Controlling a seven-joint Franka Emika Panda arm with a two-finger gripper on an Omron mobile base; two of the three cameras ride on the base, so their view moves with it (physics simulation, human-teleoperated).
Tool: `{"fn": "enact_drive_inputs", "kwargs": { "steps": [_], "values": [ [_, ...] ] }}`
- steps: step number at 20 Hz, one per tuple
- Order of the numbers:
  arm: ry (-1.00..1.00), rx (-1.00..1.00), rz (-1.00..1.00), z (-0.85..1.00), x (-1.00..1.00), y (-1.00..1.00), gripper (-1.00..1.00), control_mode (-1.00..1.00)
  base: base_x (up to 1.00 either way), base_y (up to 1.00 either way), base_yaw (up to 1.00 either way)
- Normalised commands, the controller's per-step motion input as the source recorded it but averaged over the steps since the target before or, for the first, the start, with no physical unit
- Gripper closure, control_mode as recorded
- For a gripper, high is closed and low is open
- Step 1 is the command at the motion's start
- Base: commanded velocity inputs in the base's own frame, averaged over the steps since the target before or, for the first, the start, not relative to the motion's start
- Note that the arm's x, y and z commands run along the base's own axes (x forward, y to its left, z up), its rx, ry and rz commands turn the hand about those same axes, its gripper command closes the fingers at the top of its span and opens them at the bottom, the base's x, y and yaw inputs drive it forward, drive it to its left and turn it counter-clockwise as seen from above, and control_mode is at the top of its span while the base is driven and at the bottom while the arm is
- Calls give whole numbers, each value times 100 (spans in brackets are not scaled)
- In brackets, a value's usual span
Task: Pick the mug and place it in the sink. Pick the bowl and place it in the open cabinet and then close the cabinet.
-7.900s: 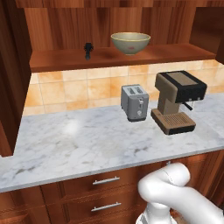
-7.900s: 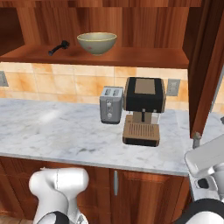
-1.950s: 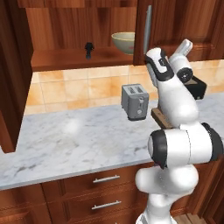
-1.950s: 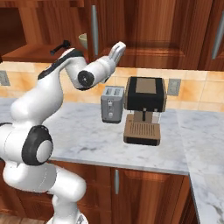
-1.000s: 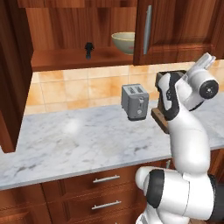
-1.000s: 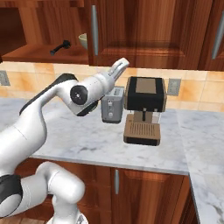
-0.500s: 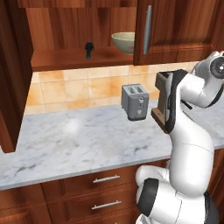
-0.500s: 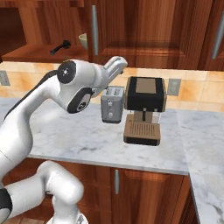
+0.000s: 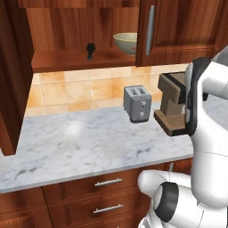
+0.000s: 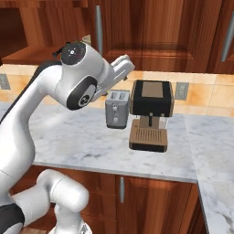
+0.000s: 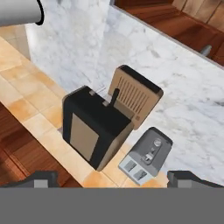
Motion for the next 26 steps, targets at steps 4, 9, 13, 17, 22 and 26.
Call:
{"fn": "enact_drive_inputs", "kwargs": {
  "steps": [4, 9, 13, 17, 22, 26],
  "values": [
    [13, 8, 11, 2, -38, 0, -100, -100, 0, 0, 0],
    [1, 0, 12, 0, -46, 0, -100, -100, 0, 0, 0],
    [0, 0, 16, 0, -60, 0, -100, -100, 0, 0, 0],
    [0, 0, 15, 0, -59, 0, -100, -100, 0, 0, 0],
    [0, 0, 14, 0, -51, 0, -100, -100, 0, 0, 0],
    [0, 0, 13, 0, -50, 0, -100, -100, 0, 0, 0]
  ]
}}
